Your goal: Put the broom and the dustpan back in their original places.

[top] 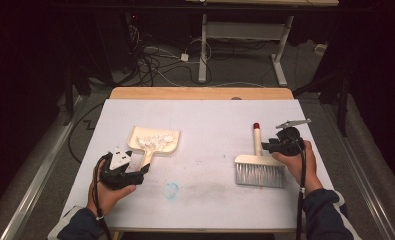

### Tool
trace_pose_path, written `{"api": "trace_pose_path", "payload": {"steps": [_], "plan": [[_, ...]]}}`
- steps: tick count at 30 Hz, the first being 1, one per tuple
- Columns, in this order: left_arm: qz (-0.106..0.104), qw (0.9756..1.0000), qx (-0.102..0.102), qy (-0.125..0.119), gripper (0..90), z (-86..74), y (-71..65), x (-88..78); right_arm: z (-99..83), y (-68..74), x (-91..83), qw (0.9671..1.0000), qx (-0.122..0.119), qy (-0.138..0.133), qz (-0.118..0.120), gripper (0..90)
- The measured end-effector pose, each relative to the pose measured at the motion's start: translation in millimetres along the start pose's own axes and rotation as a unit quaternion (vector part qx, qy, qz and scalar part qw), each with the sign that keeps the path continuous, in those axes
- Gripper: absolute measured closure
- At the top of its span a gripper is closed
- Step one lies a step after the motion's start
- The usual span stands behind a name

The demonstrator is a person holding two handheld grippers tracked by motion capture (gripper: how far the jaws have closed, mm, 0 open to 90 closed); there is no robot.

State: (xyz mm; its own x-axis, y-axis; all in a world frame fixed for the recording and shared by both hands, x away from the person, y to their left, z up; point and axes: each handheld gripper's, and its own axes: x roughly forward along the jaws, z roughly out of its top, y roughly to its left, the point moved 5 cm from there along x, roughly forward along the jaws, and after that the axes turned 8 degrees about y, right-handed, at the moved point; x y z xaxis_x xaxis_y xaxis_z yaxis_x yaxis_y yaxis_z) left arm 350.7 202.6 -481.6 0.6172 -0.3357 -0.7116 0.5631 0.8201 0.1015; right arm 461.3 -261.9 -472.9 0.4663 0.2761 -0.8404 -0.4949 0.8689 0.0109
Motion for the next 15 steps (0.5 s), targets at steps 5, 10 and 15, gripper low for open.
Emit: {"api": "trace_pose_path", "payload": {"steps": [5, 10, 15], "plan": [[0.003, 0.9992, 0.040, -0.002, 22.3, -10.9, -12.0, -12.1, -1.7, -0.5, 13.0, 0.9995, 0.007, 0.000, -0.031, 61.6], [-0.001, 0.9981, 0.062, 0.001, 20.3, -20.2, -22.4, -19.1, -2.9, 0.1, 22.0, 0.9985, 0.015, 0.002, -0.053, 62.8], [-0.003, 0.9983, 0.058, -0.004, 20.3, -20.2, -22.2, -19.6, -4.6, 0.1, 25.6, 0.9980, 0.030, -0.011, -0.053, 60.3]]}}
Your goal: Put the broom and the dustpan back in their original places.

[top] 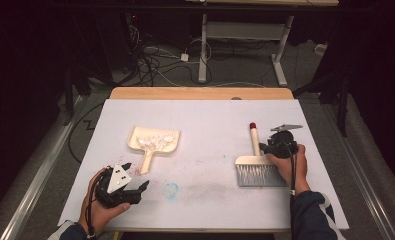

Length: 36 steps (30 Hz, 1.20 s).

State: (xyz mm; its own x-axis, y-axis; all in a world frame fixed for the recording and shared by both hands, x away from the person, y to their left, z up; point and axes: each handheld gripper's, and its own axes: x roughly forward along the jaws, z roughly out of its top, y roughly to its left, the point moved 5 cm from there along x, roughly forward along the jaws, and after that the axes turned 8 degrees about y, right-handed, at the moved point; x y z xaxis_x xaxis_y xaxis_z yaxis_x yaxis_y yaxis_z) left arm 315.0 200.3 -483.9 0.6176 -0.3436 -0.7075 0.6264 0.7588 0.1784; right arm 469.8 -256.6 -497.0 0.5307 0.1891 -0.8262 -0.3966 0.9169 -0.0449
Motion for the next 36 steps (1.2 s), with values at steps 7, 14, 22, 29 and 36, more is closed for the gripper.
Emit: {"api": "trace_pose_path", "payload": {"steps": [7, 14, 22, 29, 36], "plan": [[-0.001, 1.0000, 0.002, 0.006, 20.3, -0.6, -1.0, 3.9, 1.4, -0.1, -6.7, 0.9997, 0.006, -0.024, -0.002, 56.5], [-0.001, 0.9999, 0.012, 0.007, 20.3, -0.4, -3.3, 4.8, 7.2, 2.5, -27.6, 0.9962, -0.009, -0.086, 0.011, 51.8], [0.002, 0.9997, 0.024, 0.005, 20.3, 0.3, -3.7, 5.3, 14.2, 8.9, -55.0, 0.9897, -0.029, -0.139, 0.015, 45.2], [0.001, 0.9995, 0.028, 0.010, 20.3, -0.4, -4.6, 6.9, 18.3, 16.8, -67.6, 0.9862, -0.032, -0.161, 0.024, 38.9], [0.000, 0.9993, 0.033, 0.014, 20.3, -0.6, -6.1, 8.2, 21.3, 26.5, -73.9, 0.9847, -0.038, -0.169, 0.020, 34.1]]}}
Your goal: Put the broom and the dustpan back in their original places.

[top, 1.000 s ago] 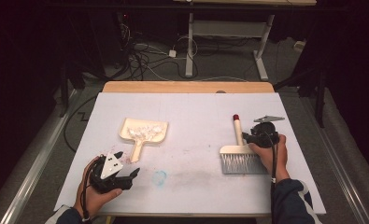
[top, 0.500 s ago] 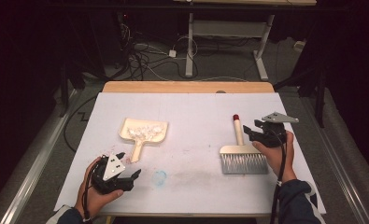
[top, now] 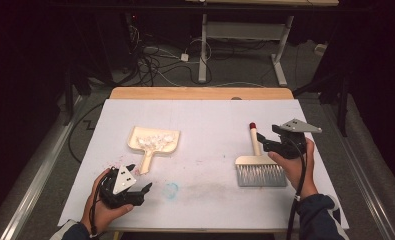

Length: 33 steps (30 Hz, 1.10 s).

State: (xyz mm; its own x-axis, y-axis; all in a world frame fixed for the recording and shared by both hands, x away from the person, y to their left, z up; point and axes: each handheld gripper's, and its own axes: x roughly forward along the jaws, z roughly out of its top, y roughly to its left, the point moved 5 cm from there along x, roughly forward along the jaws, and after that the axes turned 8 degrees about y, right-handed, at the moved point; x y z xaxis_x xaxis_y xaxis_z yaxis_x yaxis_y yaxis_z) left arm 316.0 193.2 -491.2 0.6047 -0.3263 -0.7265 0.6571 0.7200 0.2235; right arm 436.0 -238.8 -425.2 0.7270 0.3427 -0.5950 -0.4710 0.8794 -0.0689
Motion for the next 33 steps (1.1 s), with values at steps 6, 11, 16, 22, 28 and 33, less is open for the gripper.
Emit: {"api": "trace_pose_path", "payload": {"steps": [6, 11, 16, 22, 28, 33], "plan": [[-0.001, 1.0000, -0.002, 0.000, 20.3, -0.2, -0.5, 0.3, 0.3, 5.0, 0.6, 0.9999, 0.009, 0.005, -0.001, 27.5], [-0.001, 1.0000, -0.001, 0.004, 19.8, -0.1, -1.4, 1.3, 2.4, 10.1, -2.8, 1.0000, 0.007, -0.003, -0.005, 23.0], [-0.002, 1.0000, 0.000, 0.003, 19.6, 0.2, -2.1, 1.1, 5.1, 19.1, -6.2, 0.9999, -0.007, -0.013, -0.005, 19.9], [-0.002, 1.0000, -0.001, 0.002, 19.6, 0.3, -2.0, 1.3, 8.7, 33.2, -11.2, 0.9994, -0.022, -0.025, 0.008, 19.8], [-0.002, 1.0000, 0.000, -0.001, 19.6, 0.5, -2.3, 0.9, 10.4, 46.4, -19.8, 0.9983, -0.043, -0.039, 0.011, 19.8], [0.000, 1.0000, 0.001, -0.002, 19.6, 0.8, -2.8, 0.4, 10.2, 56.0, -29.3, 0.9970, -0.057, -0.049, 0.016, 19.9]]}}
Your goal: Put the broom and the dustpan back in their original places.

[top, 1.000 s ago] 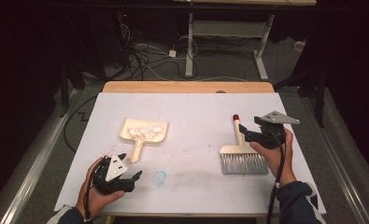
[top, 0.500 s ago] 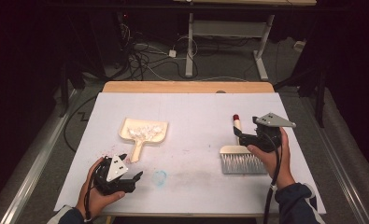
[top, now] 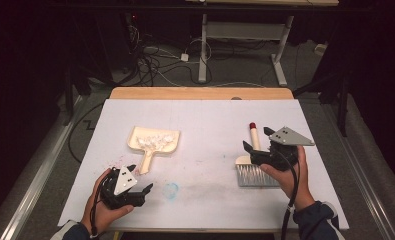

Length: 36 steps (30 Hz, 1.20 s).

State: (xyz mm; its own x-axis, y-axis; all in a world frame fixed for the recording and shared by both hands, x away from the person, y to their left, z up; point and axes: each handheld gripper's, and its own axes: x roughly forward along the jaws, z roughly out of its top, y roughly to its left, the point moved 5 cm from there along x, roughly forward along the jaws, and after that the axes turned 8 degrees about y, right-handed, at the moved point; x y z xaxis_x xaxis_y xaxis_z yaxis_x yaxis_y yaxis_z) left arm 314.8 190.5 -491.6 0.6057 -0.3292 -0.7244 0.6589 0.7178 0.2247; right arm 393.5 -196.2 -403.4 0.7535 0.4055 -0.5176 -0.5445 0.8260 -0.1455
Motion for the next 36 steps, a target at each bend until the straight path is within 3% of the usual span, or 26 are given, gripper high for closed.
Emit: {"api": "trace_pose_path", "payload": {"steps": [22, 36], "plan": [[0.001, 0.9999, 0.007, 0.009, 19.6, -1.0, -2.4, 1.7, -12.5, 7.1, -26.4, 0.9992, -0.039, -0.012, -0.005, 20.3], [0.004, 0.9998, 0.015, 0.014, 19.5, -1.4, -4.5, 2.3, -32.2, 7.8, -32.3, 0.9979, -0.065, 0.003, -0.010, 20.3]]}}
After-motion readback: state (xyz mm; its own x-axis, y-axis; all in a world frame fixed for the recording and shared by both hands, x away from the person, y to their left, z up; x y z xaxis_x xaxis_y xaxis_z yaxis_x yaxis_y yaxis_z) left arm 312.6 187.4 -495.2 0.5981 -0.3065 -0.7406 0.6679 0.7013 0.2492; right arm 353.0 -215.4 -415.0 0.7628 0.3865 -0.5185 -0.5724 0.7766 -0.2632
